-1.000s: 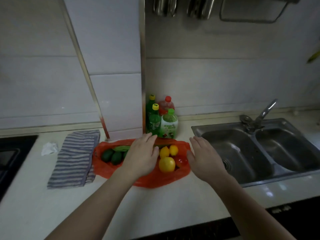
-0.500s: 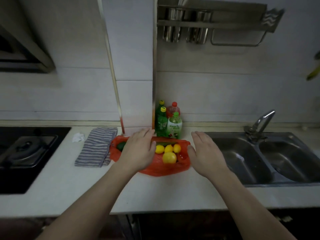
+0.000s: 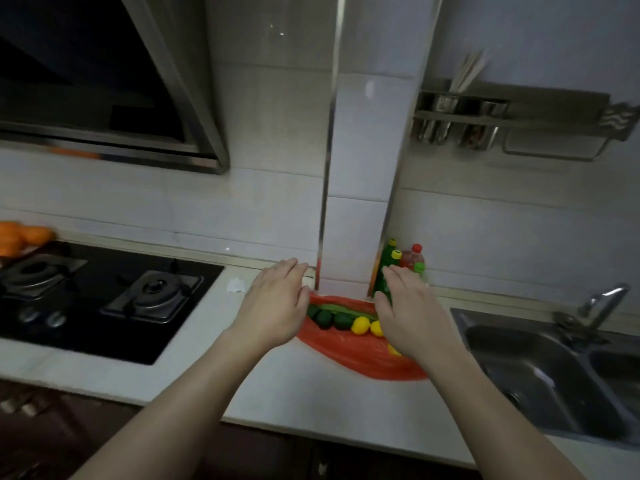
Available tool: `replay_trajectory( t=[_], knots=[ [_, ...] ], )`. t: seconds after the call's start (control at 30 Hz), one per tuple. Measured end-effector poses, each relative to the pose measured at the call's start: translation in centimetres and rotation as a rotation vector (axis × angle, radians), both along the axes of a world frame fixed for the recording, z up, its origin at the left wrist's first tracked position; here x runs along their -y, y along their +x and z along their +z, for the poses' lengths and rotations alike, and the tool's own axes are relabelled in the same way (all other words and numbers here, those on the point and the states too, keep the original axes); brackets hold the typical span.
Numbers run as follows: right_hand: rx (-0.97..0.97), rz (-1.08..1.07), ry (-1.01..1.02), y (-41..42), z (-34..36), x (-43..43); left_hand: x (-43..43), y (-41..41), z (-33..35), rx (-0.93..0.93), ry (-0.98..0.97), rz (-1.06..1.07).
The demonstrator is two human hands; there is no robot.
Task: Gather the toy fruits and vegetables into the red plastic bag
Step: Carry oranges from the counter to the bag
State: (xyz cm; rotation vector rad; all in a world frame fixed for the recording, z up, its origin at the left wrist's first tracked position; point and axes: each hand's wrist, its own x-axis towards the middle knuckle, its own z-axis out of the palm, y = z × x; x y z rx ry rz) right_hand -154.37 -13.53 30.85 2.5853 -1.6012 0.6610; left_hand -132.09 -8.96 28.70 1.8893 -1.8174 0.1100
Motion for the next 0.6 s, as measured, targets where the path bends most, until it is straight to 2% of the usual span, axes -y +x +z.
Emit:
replay_trajectory(
  t=[0.37, 0.6],
  knots=[
    [0.057, 0.160, 0.032, 19.1, -0.4, -6.3, -9.6, 18.1, 0.4, 0.052, -0.006, 0.139],
    [0.044, 0.256, 0.035, 28.3, -0.4, -8.4, -13.6, 26.7, 0.7, 0.022, -0.009, 0.242]
  ],
)
